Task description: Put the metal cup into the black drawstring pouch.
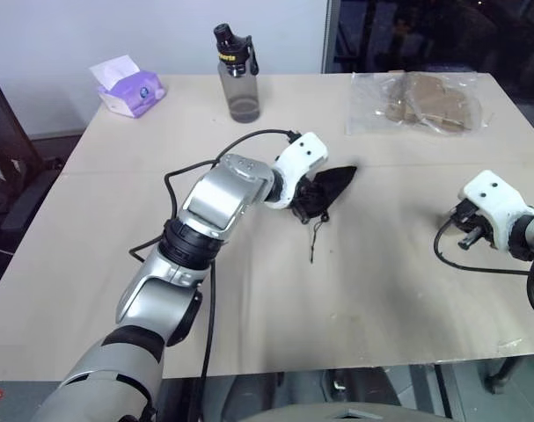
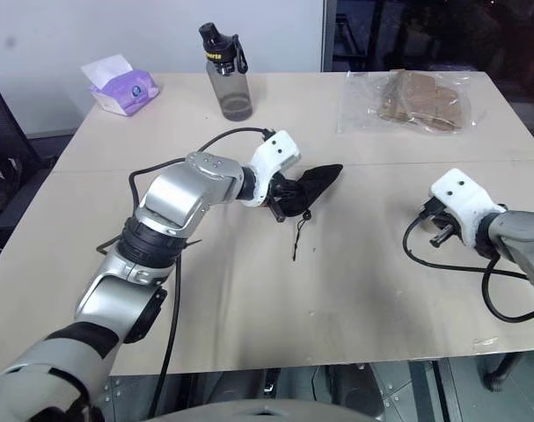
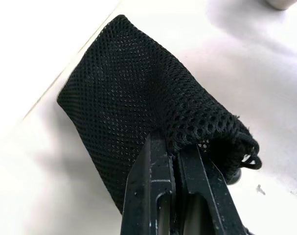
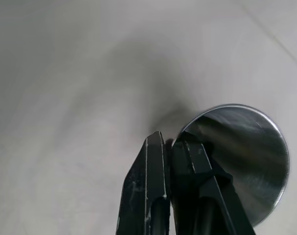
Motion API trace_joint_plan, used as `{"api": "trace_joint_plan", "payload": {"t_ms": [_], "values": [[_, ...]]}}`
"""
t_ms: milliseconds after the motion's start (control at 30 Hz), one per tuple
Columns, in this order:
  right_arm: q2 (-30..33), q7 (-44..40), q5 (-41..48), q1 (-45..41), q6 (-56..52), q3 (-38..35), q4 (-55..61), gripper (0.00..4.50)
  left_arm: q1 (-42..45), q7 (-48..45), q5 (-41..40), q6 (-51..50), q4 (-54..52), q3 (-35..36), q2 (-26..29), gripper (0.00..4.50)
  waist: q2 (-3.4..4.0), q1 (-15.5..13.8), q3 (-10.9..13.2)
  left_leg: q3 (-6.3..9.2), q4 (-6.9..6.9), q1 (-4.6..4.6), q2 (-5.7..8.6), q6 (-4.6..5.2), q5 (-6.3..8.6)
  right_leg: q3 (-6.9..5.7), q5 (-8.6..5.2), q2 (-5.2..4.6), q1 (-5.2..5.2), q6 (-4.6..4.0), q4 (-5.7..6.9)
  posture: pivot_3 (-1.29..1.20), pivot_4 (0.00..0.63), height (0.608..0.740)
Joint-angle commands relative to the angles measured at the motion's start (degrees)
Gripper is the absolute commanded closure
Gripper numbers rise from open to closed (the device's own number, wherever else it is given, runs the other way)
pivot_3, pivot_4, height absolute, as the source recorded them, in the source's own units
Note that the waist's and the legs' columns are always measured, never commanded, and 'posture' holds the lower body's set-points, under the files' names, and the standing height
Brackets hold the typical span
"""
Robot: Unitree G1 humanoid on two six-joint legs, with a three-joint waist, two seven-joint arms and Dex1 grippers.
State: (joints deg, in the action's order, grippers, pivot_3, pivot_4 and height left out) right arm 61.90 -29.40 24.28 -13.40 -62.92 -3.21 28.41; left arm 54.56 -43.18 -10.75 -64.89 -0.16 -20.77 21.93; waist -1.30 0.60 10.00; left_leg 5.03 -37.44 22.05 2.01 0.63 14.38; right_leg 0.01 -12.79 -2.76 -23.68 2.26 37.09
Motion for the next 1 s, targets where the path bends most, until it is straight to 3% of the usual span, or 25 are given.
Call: {"api": "trace_joint_plan", "payload": {"t_ms": [33,133,233,467,667,1000], "values": [[-12.27,-1.3,11.56,-0.76,2.81,-15.13,5.15,4.37,6.75,0.33,-1.45,-3.07,6.92,1.98,-3.15,4.5,-0.07,-0.13,0.05,0.01,-0.04,0.02,0.0,0.0,0.0,-0.03,0.01,0.02,0.02,0.02,-0.01,0.0,0.15,0.74],[-22.81,-0.24,21.08,0.24,4.39,-19.51,11.39,4.37,9.49,-0.41,-0.91,-1.43,12.32,0.23,-4.93,4.5,-0.03,-0.09,0.04,0.06,-0.14,0.12,0.03,0.0,0.0,-0.05,0.09,0.03,0.0,0.15,0.0,0.0,0.15,0.74],[-32.31,4.99,26.17,2.77,5.04,-15.62,17.7,4.37,12.02,-0.79,0.36,1.21,19.06,-1.57,-7.8,4.5,-0.02,0.01,0.03,0.09,-0.06,0.05,0.01,0.0,0.0,-0.03,0.1,0.02,0.0,0.14,0.02,0.0,0.15,0.74],[-42.81,12.72,20.55,5.16,11.1,-4.38,17.18,4.37,17.72,-3.07,1.47,6.24,32.46,-1.95,-13.22,4.5,0.0,0.07,0.04,-0.03,-0.05,0.04,0.11,0.01,0.0,0.12,0.1,-0.02,-0.07,0.14,0.07,0.0,0.15,0.74],[-46.19,14.79,9.3,6.14,19.54,4.08,10.27,4.37,20.6,-5.61,3.27,9.28,36.94,-2.43,-15.06,4.5,0.01,0.38,0.04,-0.14,-0.01,-0.07,0.1,0.01,0.0,0.24,0.1,0.02,-0.09,0.15,0.19,0.0,0.15,0.74],[-49.48,16.84,-1.29,7.36,29.1,7.52,2.44,4.37,20.15,-8.78,5.66,8.73,36.83,-2.76,-14.89,4.5,0.01,0.26,0.04,-0.17,-0.01,-0.04,0.15,0.01,0.0,0.32,0.09,0.02,-0.25,0.15,0.46,0.0,0.15,0.74]]}}
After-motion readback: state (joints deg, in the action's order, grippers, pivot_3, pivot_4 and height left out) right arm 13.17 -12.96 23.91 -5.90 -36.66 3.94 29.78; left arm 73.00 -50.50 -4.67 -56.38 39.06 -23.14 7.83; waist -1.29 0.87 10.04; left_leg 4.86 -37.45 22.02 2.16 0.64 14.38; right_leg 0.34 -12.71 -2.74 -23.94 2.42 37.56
